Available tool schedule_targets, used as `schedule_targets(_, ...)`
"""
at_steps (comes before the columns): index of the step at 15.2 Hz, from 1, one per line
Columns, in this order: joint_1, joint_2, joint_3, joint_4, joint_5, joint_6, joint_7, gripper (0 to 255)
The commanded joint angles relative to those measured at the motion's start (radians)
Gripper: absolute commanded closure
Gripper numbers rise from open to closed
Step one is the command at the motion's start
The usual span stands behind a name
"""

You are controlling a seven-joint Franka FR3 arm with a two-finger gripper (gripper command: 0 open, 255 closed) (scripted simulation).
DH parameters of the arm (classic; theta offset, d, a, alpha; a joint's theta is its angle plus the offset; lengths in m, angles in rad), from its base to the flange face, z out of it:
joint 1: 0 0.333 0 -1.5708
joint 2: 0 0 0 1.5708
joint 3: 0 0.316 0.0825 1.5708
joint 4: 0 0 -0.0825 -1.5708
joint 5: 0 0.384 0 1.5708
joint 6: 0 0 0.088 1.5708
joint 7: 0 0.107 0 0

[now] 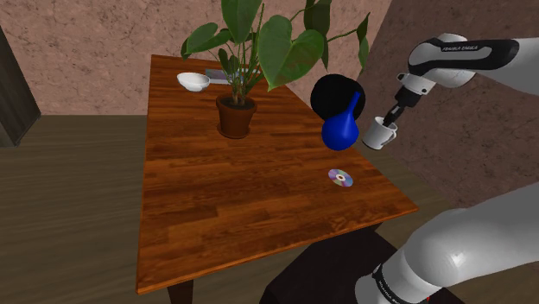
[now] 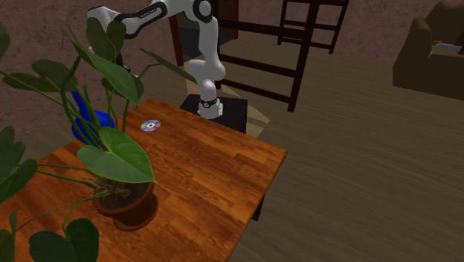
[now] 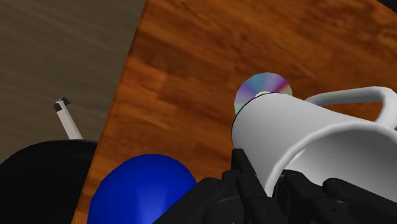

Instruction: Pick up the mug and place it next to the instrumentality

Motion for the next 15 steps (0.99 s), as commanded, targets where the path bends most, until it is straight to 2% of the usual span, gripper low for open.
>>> schedule_targets(1, -0.003, 0.016, -0.019, 0.001, 0.004, 0.014, -0.026, 255)
schedule_targets(15, 0.0, 0.068, -0.052, -0.146, 0.025, 0.204, -0.063, 255)
